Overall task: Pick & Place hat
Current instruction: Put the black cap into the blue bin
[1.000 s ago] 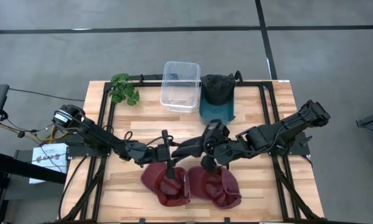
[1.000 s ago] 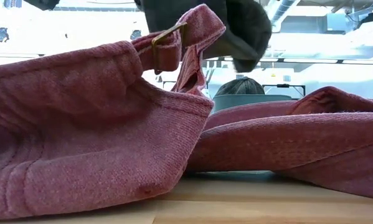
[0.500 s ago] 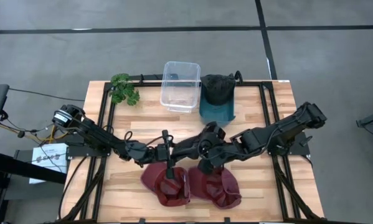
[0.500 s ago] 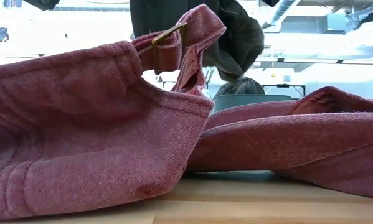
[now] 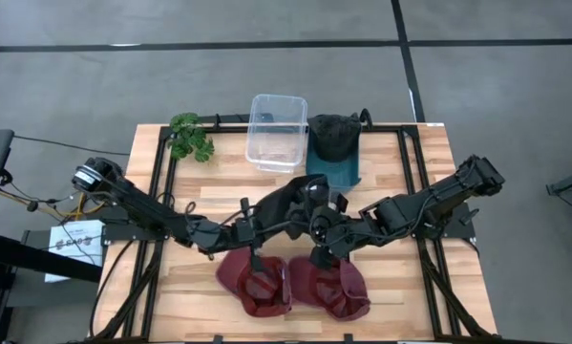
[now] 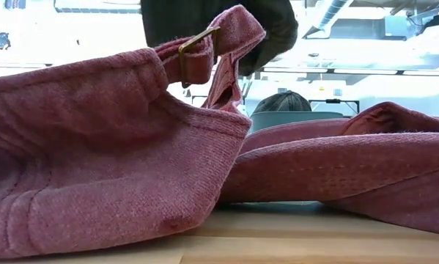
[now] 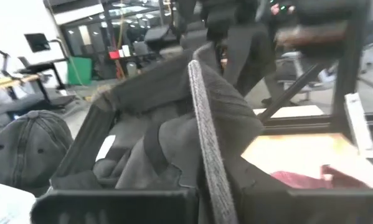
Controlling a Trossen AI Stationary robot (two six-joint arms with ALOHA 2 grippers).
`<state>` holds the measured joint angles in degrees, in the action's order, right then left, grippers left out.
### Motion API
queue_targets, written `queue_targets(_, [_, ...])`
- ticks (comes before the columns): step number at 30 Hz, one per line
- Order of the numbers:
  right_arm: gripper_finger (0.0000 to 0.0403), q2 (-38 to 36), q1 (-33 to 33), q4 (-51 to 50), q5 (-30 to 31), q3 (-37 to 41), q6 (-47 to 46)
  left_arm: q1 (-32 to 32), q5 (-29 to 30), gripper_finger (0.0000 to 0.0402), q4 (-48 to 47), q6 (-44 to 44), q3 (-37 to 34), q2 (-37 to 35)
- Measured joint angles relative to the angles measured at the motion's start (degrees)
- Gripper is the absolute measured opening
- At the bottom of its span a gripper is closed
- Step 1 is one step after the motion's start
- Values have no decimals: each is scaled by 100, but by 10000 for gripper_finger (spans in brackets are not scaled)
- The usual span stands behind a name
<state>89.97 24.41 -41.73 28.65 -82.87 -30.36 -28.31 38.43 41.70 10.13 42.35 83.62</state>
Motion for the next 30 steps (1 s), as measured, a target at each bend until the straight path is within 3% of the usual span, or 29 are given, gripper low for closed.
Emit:
queue_targets(6, [73, -2, 101, -20, 117, 0, 302, -239, -352, 24, -1285, -882, 0, -1208])
queue_targets(12, [79, -2, 258, -20, 828, 0, 473, -322, -1052, 23, -2295, -1777, 0, -1894])
queue_targets(22, [20, -2, 1067, 34, 2290, 0, 707, -328, -1666, 23, -2995, -2610, -2, -1789])
queue_targets(26, [2, 121, 1518, 604, 2254, 0, 948, -304, -1699, 23, -3054, -2875, -3, -1751])
queue_targets(30, [1, 458, 1770, 1628, 1761, -9, 1324, -251, -1643, 23, -3019, -2975, -2, -1762])
